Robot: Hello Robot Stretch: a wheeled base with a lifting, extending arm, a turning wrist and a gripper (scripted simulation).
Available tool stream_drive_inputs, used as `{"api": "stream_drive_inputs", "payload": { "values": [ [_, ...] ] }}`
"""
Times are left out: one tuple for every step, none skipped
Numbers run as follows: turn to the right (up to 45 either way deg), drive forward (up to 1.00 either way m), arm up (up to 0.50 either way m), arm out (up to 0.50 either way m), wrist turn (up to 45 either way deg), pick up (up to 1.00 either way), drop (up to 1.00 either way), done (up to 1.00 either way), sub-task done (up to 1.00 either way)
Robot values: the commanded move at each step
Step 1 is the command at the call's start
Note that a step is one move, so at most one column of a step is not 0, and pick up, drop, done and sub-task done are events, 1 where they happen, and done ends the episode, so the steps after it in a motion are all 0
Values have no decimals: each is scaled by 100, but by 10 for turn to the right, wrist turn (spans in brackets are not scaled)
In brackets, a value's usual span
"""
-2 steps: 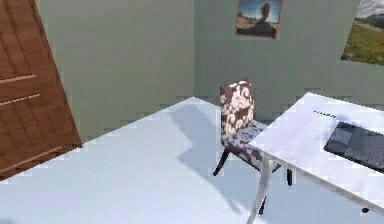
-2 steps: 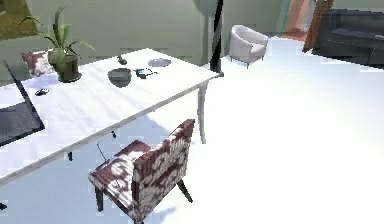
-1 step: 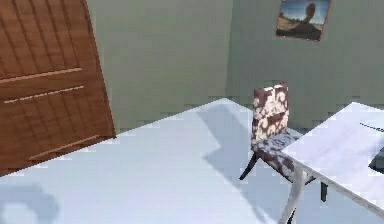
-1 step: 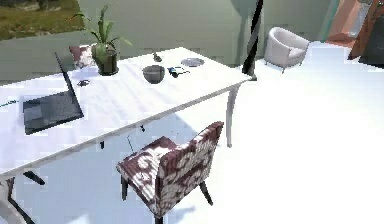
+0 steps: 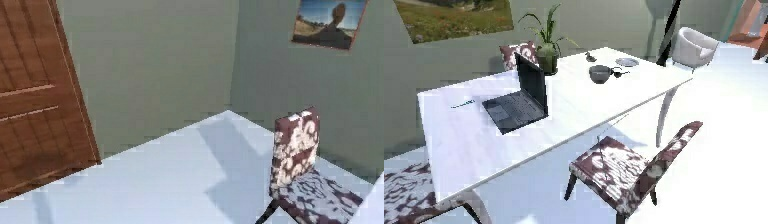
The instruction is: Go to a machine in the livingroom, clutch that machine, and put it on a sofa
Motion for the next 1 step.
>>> {"api": "stream_drive_inputs", "payload": {
  "values": [
    [-150, 0, 0, 0, 0, 0, 0, 0, 0]
  ]
}}
